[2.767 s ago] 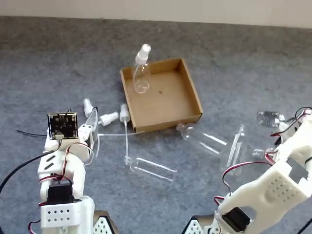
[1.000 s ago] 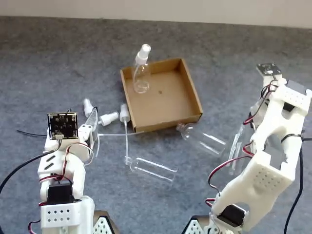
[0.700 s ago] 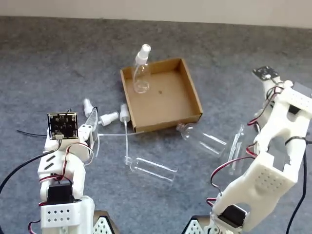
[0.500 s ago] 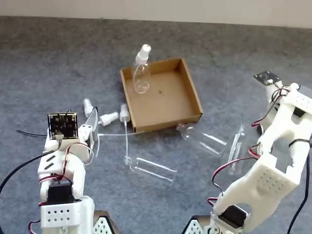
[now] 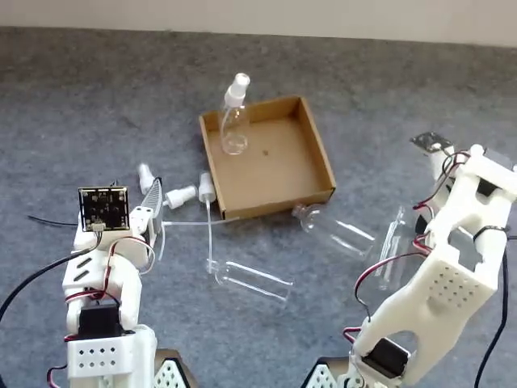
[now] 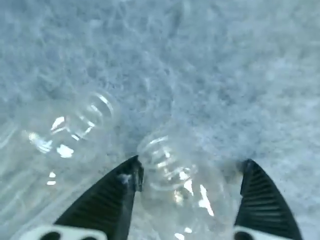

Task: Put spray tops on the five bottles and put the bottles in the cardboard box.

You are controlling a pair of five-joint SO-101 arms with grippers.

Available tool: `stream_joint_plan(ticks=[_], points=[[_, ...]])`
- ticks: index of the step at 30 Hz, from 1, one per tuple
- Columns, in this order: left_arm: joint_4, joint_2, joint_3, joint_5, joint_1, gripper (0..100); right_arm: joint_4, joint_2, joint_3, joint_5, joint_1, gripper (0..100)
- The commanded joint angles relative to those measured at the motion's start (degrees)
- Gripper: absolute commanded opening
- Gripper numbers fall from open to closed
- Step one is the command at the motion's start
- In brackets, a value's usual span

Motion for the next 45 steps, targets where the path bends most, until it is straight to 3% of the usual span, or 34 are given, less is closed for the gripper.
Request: stream_joint_plan(ticks=[1, 7, 15, 19, 25, 30, 34, 38, 45], points=[[-0.88, -0.22, -0.75, -0.44, -0.48, 22, 0.48, -0.66, -5.05, 0.26, -0.40, 25.5], [-0.88, -0.22, -0.75, -0.44, -0.48, 22, 0.84, -1.01, -5.49, -1.58, -0.40, 24.1], [-0.88, -0.22, -0.75, -0.44, -0.48, 22, 0.92, -1.01, -5.49, -11.34, -0.40, 1.5], [-0.88, -0.22, -0.75, -0.44, -0.48, 22, 2.15, -1.10, -6.02, -17.93, -0.31, 0.4], [-0.88, -0.22, -0.75, -0.44, -0.48, 22, 10.95, -1.10, -19.47, -23.38, 0.22, 0.4], [-0.88, -0.22, -0.75, -0.44, -0.48, 22, 11.91, -1.01, -35.82, -33.14, 1.89, 0.4], [-0.88, -0.22, -0.75, -0.44, -0.48, 22, 17.27, 0.22, -37.49, -32.97, 1.80, 1.0], [-0.88, -0.22, -0.75, -0.44, -0.48, 22, 22.29, -0.66, -36.00, -27.78, 2.59, 4.3], [-0.88, -0.22, -0.66, -0.44, 0.84, 22, 22.37, -9.45, -15.69, -18.81, 5.05, 5.8]])
